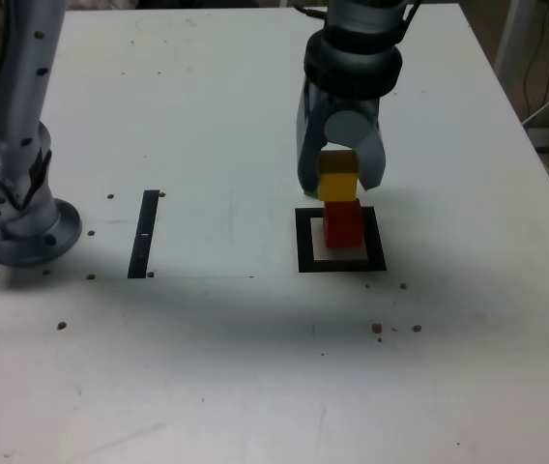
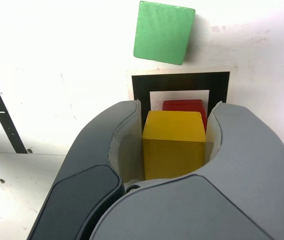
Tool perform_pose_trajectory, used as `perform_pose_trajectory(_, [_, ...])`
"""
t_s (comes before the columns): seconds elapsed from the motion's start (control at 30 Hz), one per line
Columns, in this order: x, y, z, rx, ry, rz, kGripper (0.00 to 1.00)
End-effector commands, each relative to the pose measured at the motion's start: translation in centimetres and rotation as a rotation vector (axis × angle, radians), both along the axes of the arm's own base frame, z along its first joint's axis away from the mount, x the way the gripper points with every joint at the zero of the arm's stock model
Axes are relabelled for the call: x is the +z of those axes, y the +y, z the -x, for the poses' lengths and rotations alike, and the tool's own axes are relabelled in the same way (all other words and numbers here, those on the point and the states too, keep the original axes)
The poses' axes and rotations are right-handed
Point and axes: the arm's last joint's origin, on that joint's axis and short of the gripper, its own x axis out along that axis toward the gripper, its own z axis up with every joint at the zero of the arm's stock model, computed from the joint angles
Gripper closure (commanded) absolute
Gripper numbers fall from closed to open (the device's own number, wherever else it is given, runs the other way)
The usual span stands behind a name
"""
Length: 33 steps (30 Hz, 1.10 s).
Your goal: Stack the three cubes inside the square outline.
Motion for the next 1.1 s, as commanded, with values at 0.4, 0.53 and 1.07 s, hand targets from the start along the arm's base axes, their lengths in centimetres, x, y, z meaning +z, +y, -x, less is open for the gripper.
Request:
perform_pose_trajectory(0.4, [-1.0,-0.3,-0.2,0.037,0.025,0.001,0.71])
perform_pose_trajectory(0.53, [-0.9,-0.8,-0.1,0.047,0.025,0.008,0.71])
perform_pose_trajectory(1.07, [-0.9,-1.3,-0.6,0.044,0.0,0.015,0.71])
